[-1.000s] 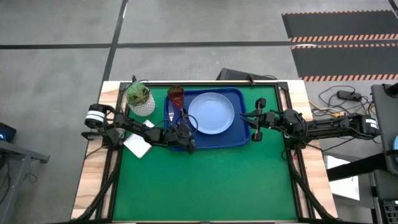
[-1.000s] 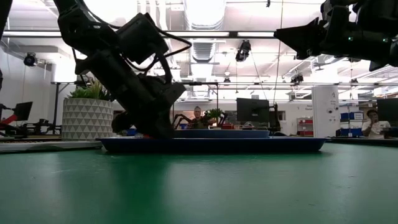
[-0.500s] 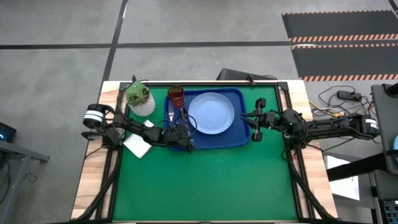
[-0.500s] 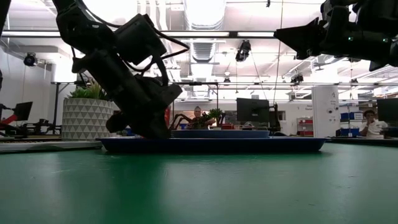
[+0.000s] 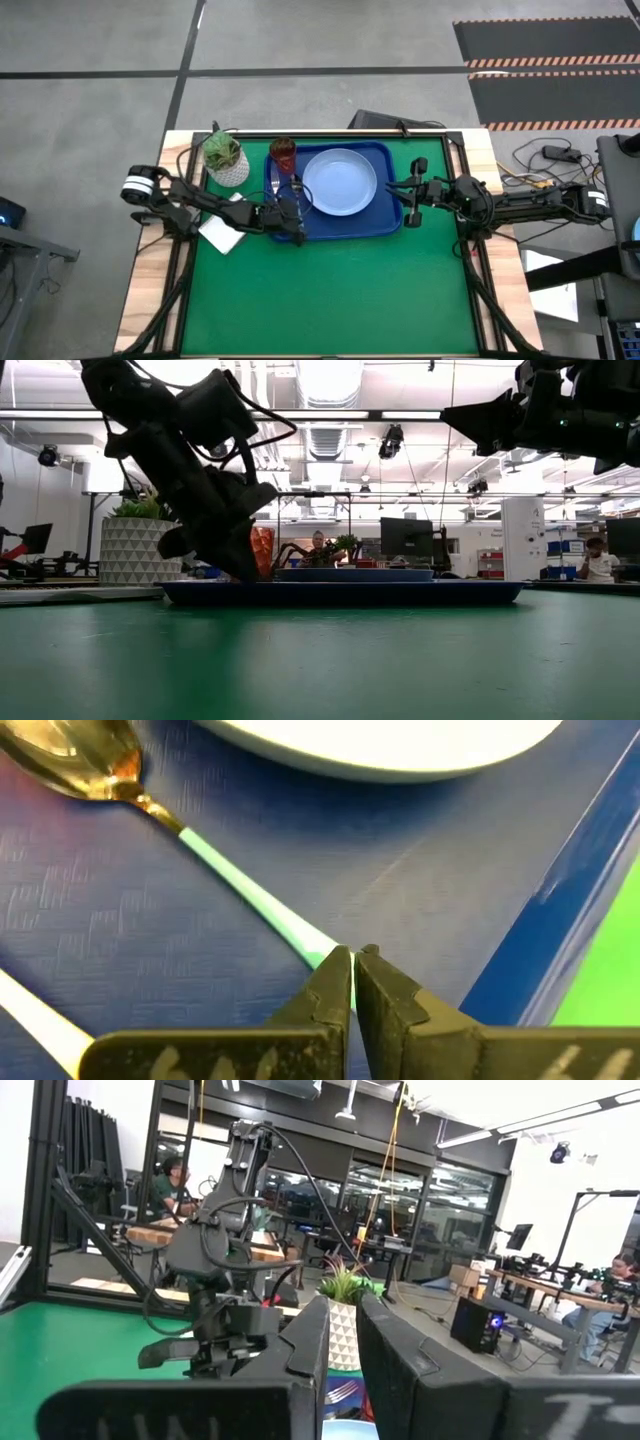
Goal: Pick and place plate/cup/fork/spoon on tray
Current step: Return to Home Position
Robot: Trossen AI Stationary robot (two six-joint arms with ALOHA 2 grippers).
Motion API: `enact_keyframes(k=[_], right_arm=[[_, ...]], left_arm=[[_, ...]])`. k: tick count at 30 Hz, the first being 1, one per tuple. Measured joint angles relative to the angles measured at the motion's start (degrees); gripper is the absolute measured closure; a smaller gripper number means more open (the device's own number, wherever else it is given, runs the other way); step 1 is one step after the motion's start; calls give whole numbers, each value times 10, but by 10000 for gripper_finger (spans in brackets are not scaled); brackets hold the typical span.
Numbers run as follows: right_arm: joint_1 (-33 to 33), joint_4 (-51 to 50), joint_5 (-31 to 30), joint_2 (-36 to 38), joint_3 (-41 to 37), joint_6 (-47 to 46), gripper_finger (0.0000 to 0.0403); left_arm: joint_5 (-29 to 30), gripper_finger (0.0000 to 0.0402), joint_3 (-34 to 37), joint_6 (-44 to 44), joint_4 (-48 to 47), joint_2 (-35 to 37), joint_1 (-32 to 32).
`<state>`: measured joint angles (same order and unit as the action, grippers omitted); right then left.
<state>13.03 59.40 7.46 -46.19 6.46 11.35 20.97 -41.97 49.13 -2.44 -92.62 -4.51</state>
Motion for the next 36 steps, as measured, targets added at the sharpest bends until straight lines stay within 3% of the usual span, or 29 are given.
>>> enact_keyframes(k=[7, 15, 19, 29, 36], right_arm=[[0, -2, 0, 0, 0, 2, 360], [0, -13, 6, 1, -10, 45, 360], [0, 1, 6, 4, -27, 67, 360], [0, 30, 5, 28, -57, 65, 360], [0, 26, 1, 28, -57, 68, 360]], left_arm=[[0, 402, 1, -34, -1, 18, -1], [-86, 402, 14, -352, 1, 170, -5], [-86, 402, 61, -428, 23, 284, -1], [-79, 402, 244, -436, 112, 560, 8], [-55, 402, 332, -436, 125, 699, 8]])
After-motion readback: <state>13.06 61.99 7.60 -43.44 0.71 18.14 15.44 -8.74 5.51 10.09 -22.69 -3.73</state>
